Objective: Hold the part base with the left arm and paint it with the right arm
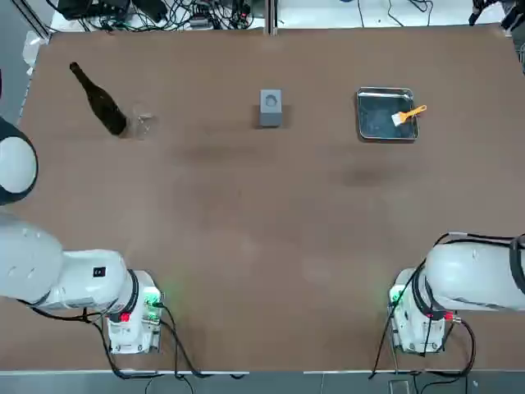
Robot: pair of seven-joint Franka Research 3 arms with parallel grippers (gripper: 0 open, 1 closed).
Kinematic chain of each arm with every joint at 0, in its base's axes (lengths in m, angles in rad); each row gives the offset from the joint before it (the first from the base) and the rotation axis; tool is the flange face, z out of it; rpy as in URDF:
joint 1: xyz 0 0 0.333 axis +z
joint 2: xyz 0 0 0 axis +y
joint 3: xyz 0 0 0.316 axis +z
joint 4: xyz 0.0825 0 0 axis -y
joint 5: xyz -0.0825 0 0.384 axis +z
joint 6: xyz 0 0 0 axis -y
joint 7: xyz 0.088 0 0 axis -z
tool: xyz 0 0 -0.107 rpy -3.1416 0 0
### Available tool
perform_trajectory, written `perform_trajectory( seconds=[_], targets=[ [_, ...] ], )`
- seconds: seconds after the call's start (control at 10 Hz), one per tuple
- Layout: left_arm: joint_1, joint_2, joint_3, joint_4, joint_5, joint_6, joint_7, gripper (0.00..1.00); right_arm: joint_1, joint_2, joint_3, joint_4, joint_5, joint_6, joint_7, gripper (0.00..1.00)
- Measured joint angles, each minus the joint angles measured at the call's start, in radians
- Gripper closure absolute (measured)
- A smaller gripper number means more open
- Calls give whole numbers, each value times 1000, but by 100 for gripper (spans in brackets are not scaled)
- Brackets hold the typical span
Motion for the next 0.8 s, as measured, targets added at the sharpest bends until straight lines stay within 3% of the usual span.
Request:
perform_trajectory(
  seconds=[0.6, 0.8],
  targets=[
    [-9, 0, -7, 0, 0, -1, 4, 1, 12, 0, -18, -5, 0, 1, -7, 0],
    [-21, 3, -41, -3, 0, -1, 12, 1, 13, 9, -42, -7, 25, 2, -20, 0]
  ],
)
